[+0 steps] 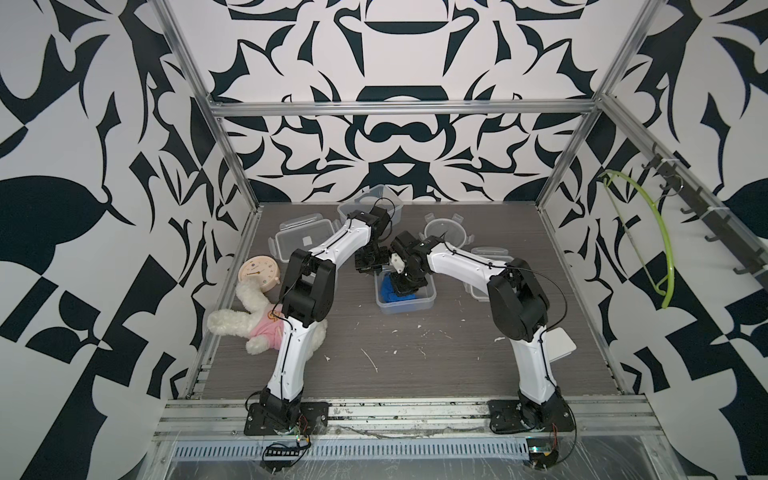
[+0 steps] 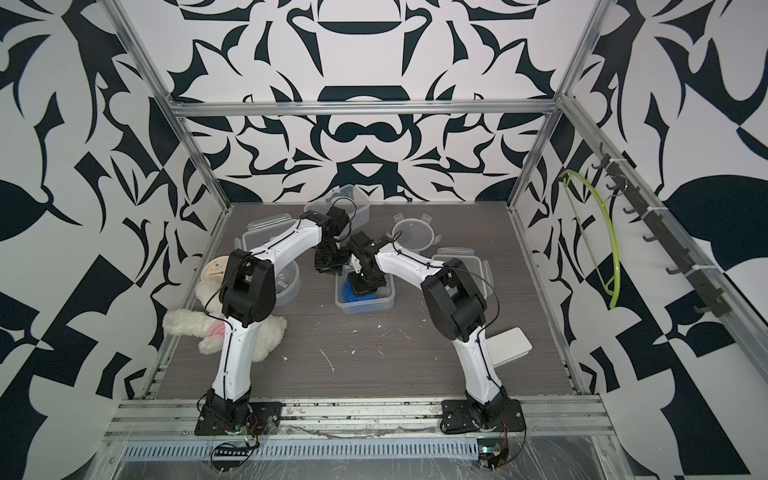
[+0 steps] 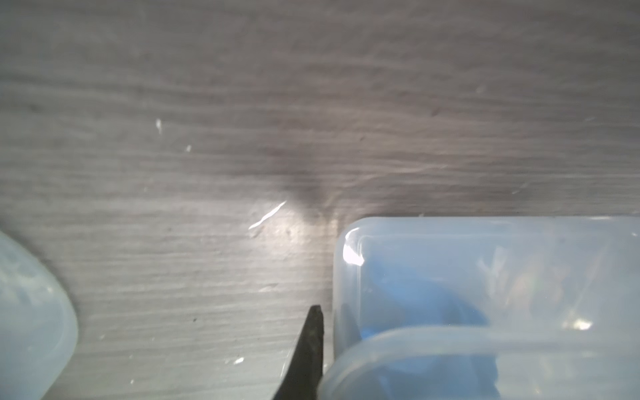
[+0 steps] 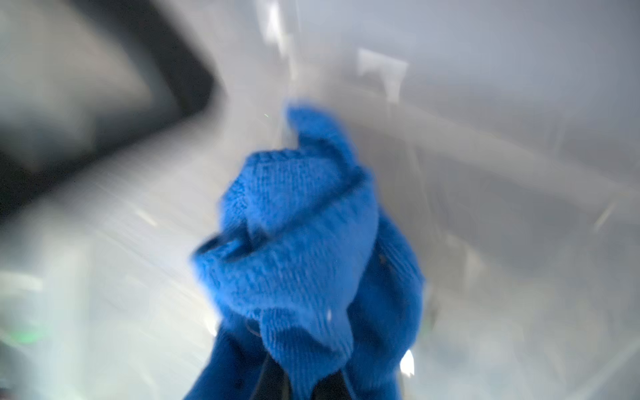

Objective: Wipe the insides of the lunch boxes
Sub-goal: Wipe the dirt inside the lunch box.

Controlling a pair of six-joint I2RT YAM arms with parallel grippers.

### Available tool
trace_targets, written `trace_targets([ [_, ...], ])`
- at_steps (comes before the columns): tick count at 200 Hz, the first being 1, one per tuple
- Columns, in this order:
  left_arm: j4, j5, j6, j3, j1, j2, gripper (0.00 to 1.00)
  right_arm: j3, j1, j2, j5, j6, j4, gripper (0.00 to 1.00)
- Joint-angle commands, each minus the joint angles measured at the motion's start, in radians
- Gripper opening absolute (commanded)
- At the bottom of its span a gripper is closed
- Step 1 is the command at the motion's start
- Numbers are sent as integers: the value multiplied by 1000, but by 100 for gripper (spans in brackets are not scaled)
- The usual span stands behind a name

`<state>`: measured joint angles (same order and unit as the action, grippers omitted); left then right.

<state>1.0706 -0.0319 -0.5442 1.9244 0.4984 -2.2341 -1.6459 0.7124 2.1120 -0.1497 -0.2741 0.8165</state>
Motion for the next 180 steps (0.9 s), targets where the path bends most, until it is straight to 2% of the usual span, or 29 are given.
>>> trace_targets([
  [1, -39, 5, 12, 33, -3, 23, 0, 22, 35, -14, 305, 138, 255, 0],
  [10, -40, 6, 13, 25, -4, 29, 0, 13, 27, 3, 436, 145, 277, 0],
  [22, -41, 4, 16, 11, -4, 38, 0, -1, 7, 23, 536, 144, 280, 0],
  [59, -54, -15, 18, -39, -2, 64, 0, -107, -86, 68, 666, 73, 179, 0],
  [73, -74, -34, 12, -68, -3, 75, 0, -151, -104, 77, 657, 52, 81, 0],
  [94, -89, -64, 2, -85, -1, 73, 0, -175, -111, 82, 531, 20, -121, 0],
  [117, -97, -82, -5, -83, 5, 65, 0, -212, -112, 122, 266, -24, -314, 0],
  [150, -102, -91, -11, -69, 8, 58, 0, -351, -94, 234, -52, -93, -359, 0],
  [165, -100, -95, -11, -57, 9, 55, 0, -301, -88, 222, -163, -119, -421, 0],
  [180, -101, -101, -10, -46, 8, 47, 0, -166, -99, 152, -233, -166, -570, 0],
])
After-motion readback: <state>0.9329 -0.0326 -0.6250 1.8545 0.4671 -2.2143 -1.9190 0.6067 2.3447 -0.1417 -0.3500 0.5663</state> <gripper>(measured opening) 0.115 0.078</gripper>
